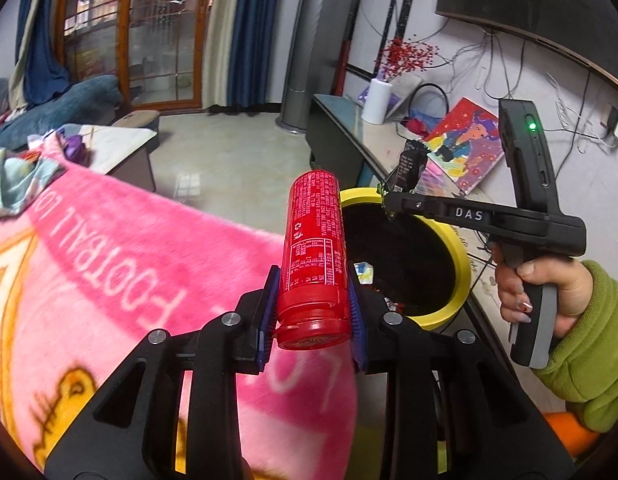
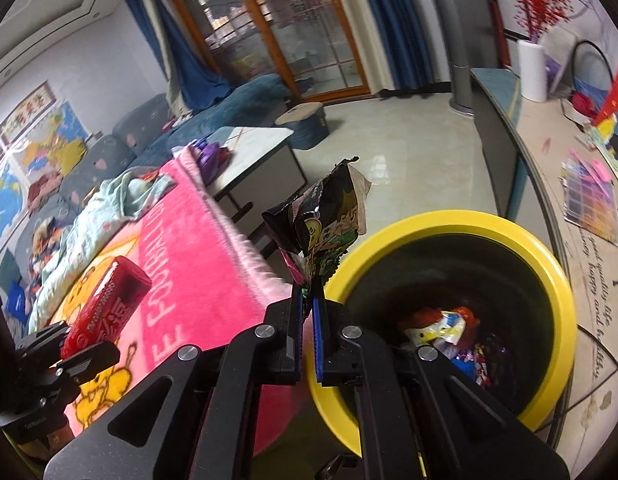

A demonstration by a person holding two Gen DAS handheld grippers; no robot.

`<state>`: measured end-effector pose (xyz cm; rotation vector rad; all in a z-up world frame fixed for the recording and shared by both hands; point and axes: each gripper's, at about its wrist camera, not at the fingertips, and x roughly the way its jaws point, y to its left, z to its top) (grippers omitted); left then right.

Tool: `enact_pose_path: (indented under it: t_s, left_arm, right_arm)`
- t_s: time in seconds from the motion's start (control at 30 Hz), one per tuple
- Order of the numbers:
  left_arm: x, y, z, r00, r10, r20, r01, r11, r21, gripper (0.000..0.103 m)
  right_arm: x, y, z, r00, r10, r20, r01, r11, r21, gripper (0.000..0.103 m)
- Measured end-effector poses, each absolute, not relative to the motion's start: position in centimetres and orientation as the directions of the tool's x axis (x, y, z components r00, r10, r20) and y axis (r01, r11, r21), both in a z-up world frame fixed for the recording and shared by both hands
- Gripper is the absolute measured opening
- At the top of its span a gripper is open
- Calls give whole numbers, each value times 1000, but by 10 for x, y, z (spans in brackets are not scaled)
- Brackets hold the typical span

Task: Collect trash
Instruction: 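Carry the red can and green packet over the yellow bin with both grippers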

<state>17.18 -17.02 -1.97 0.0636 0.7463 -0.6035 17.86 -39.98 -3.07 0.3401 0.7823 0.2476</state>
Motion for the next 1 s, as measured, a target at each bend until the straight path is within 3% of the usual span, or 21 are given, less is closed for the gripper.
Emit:
enact_pose_path:
  t_s: [0.47,1.0]
  left_arm:
    - [170,-231,-24,524,-531,-666,621,773,-128,23]
    - [193,-280,-30,466,-570,-677,640,746,-187,24]
  right_arm:
    - [161,-459,-52,695,280,-663,38,905,423,4]
    - [145,-493,-78,674,257,-693,111,892,439,4]
